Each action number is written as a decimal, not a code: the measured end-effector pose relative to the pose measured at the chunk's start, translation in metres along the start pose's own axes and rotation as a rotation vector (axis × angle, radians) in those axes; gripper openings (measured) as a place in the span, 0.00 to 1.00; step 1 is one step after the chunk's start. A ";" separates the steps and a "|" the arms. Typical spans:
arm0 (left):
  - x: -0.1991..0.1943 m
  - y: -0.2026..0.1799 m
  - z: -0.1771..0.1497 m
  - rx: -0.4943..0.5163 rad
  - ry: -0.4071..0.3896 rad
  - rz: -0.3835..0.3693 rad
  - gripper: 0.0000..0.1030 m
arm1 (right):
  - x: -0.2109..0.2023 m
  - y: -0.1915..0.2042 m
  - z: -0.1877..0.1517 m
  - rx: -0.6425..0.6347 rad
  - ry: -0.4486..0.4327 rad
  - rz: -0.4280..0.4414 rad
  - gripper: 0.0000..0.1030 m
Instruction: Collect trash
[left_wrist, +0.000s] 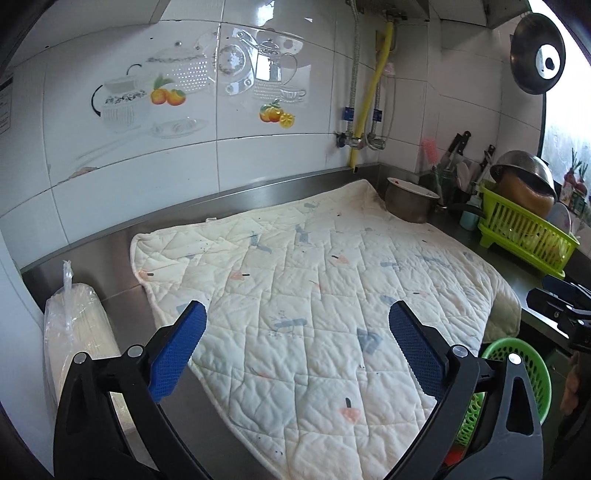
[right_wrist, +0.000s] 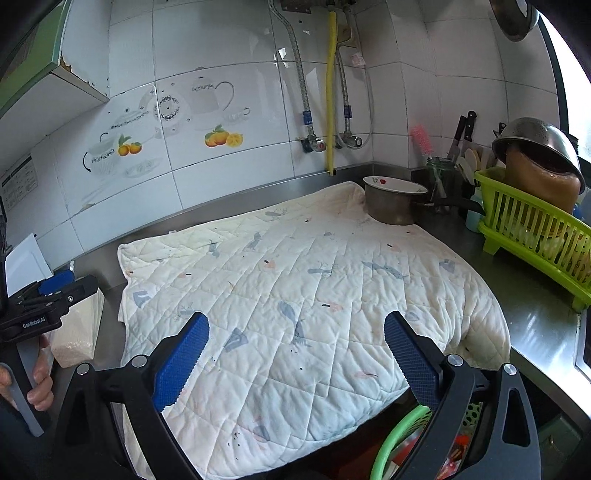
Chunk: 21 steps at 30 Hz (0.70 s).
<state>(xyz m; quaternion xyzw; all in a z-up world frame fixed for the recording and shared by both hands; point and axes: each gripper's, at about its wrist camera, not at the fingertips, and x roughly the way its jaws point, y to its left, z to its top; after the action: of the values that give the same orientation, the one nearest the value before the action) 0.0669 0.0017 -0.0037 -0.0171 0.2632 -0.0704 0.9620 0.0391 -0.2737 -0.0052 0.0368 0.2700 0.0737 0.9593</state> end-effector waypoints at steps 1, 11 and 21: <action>-0.002 0.001 -0.001 0.002 -0.003 0.007 0.95 | 0.000 0.002 0.000 0.007 -0.004 0.004 0.90; -0.017 0.013 -0.004 -0.020 -0.024 0.048 0.95 | -0.005 0.025 0.001 -0.035 -0.057 -0.040 0.90; -0.030 0.022 0.001 -0.041 -0.060 0.065 0.95 | -0.007 0.034 0.004 -0.042 -0.070 -0.019 0.91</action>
<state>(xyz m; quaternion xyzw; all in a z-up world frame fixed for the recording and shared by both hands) 0.0449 0.0275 0.0109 -0.0305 0.2358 -0.0333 0.9707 0.0313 -0.2417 0.0053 0.0163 0.2352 0.0687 0.9694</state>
